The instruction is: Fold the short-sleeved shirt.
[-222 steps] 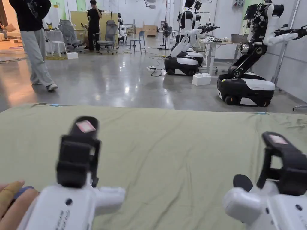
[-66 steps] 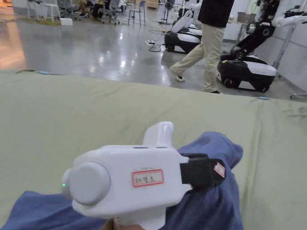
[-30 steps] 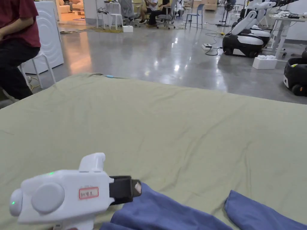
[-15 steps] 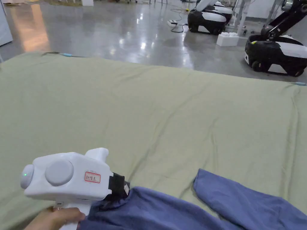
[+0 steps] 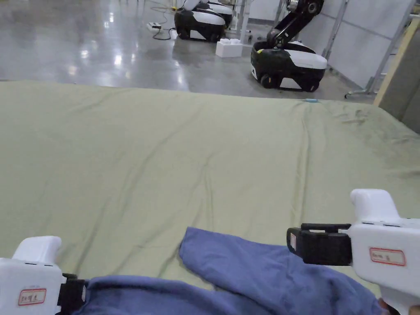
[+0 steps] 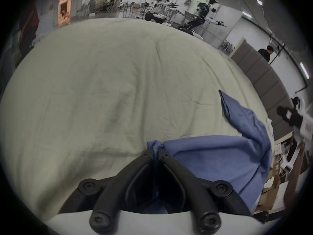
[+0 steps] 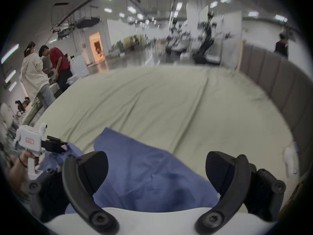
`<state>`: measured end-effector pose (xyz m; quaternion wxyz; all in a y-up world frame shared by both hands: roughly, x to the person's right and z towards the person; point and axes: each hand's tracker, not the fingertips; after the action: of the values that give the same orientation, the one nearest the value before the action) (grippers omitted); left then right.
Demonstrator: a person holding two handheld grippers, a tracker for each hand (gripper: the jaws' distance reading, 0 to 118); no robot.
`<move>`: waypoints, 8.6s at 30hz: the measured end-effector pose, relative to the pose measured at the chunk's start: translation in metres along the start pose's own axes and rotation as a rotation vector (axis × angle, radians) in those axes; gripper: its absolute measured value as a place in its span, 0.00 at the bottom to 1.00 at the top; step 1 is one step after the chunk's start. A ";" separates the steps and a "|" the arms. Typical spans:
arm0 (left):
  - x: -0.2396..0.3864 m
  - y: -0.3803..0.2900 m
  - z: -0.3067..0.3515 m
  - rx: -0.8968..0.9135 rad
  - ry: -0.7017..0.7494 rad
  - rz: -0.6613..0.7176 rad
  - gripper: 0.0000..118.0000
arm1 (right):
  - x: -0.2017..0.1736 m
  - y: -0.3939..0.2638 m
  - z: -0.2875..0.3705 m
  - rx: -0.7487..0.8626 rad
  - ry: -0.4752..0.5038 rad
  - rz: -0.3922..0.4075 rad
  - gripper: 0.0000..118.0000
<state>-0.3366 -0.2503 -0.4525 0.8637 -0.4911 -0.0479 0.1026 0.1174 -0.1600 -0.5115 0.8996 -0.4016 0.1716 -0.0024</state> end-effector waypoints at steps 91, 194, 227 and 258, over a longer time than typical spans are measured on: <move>-0.014 0.239 0.079 0.487 0.149 0.000 0.03 | 0.023 0.206 0.001 0.406 -0.166 -0.141 0.06; -0.038 -0.180 0.124 0.082 0.038 0.305 0.05 | 0.022 -0.198 0.143 0.012 -0.300 -0.349 0.84; -0.063 0.053 0.020 0.119 0.065 0.228 0.05 | 0.080 0.011 -0.046 -0.060 -0.263 -0.261 0.04; -0.080 -0.016 0.092 0.150 0.011 0.252 0.79 | 0.015 -0.097 0.085 0.002 -0.093 -0.282 0.02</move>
<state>-0.4288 -0.1990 -0.3902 0.8786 -0.4277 0.0265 0.2109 0.1709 -0.1669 -0.3935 0.8977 -0.4206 0.0715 -0.1104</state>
